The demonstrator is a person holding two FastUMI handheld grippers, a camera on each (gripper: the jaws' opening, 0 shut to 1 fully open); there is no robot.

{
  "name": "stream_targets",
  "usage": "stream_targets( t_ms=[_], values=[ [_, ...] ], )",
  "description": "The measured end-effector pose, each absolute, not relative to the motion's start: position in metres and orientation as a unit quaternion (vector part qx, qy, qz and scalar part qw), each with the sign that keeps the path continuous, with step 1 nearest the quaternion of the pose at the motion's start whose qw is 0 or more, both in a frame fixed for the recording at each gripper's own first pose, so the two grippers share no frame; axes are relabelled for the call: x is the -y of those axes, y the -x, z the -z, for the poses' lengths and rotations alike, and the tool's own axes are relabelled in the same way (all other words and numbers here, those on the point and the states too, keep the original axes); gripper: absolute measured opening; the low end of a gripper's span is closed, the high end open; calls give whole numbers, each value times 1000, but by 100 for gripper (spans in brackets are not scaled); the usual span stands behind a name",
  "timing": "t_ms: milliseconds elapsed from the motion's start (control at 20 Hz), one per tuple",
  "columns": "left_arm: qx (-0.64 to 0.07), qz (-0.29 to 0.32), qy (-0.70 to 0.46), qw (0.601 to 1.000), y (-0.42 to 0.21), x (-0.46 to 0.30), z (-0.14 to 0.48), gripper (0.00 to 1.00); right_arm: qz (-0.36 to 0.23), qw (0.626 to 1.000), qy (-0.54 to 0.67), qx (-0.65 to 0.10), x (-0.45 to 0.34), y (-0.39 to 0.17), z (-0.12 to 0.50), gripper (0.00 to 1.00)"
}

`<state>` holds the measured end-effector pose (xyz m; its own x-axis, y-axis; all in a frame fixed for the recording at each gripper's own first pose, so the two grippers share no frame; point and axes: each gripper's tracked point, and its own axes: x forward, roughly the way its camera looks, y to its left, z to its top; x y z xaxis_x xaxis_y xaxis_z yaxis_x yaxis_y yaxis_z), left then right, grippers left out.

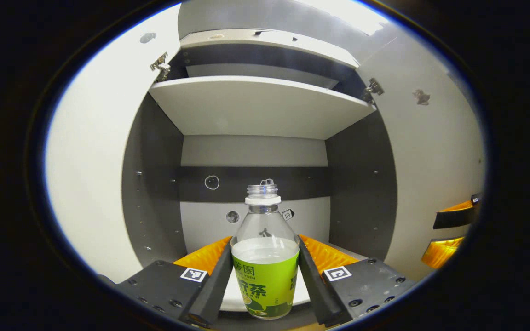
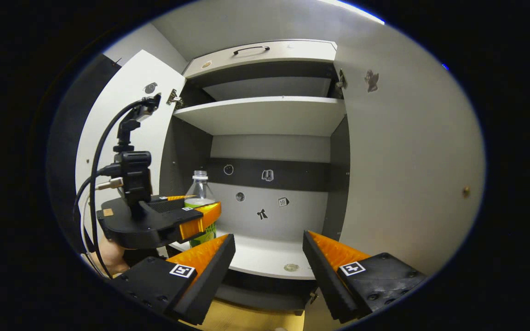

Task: Grasp the bottle in the cabinet with the left hand and place it on the coaster, then close the right door with the right hand and the left door with the left hand.

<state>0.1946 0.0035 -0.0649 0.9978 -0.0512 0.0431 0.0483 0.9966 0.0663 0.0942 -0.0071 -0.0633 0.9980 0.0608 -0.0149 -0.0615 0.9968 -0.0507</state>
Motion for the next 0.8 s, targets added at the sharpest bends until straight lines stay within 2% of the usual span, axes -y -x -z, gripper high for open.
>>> stream_targets(
  t_ms=[450,800],
  values=[
    [5,68,-26,997,-72,0,84,77,25,999,39,-24,-14,2,65,98],
    [-11,108,2,994,-4,13,162,77,48,994,81,-49,-14,14,97,98]
  ],
)
